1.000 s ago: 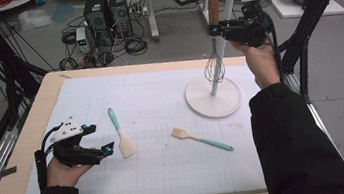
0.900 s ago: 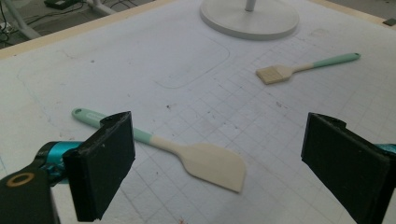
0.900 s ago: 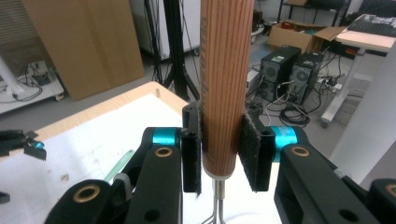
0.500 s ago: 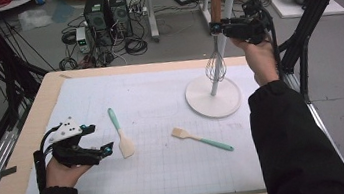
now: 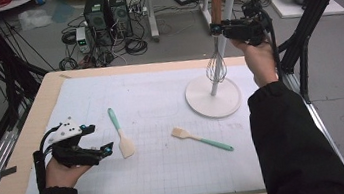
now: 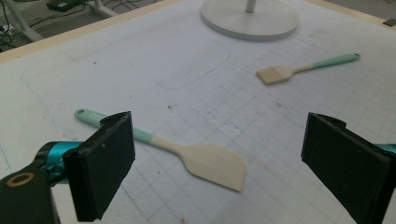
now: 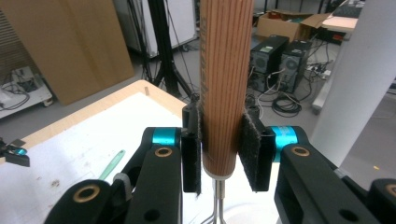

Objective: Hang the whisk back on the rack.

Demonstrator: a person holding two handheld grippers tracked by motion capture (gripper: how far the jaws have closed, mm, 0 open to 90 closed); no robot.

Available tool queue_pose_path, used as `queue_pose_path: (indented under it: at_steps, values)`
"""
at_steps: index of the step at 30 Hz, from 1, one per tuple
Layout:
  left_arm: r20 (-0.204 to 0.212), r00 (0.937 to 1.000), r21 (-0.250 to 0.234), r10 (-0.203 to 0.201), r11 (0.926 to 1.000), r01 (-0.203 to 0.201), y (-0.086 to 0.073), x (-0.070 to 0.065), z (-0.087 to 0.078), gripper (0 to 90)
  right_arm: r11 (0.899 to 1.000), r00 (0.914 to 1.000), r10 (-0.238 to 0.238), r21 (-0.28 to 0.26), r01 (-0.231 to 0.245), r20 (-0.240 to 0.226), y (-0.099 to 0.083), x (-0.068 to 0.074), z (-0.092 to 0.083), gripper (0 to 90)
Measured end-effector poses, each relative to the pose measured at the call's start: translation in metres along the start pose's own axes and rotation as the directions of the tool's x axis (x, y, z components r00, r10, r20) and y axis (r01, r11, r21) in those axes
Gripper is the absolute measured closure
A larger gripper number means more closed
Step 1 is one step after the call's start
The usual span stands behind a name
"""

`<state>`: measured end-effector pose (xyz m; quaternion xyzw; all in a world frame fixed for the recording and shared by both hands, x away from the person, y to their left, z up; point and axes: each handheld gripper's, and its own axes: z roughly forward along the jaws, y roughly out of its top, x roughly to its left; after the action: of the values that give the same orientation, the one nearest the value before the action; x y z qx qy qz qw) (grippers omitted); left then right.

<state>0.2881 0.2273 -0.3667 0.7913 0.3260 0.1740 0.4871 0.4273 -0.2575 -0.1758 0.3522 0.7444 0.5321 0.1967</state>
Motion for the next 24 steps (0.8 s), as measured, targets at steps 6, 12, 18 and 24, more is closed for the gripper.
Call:
queue_pose_path:
  at_steps: [6,12,18,24]
  values:
    - [0.001,1.0000,-0.001,-0.003,1.0000,0.003,0.0002,-0.0007,0.0002,10.1,1.000,0.9999,0.010,-0.005,-0.010,0.013,-0.0010,0.0024,-0.0012,71.8]
    - [0.002,1.0000,0.000,-0.001,1.0000,0.001,0.0002,-0.0006,0.0004,10.2,1.000,0.9997,0.010,-0.003,-0.010,0.024,-0.0014,0.0005,-0.0033,71.8]
    - [0.004,1.0000,0.001,0.004,1.0000,-0.004,0.0007,-0.0010,0.0002,10.1,1.000,0.9988,0.028,0.002,-0.028,0.039,-0.0034,-0.0010,-0.0038,71.7]
    - [0.005,1.0000,0.003,0.004,1.0000,-0.004,0.0007,-0.0011,0.0001,10.2,1.000,0.9988,0.020,-0.009,-0.019,0.044,-0.0067,-0.0011,-0.0050,71.0]
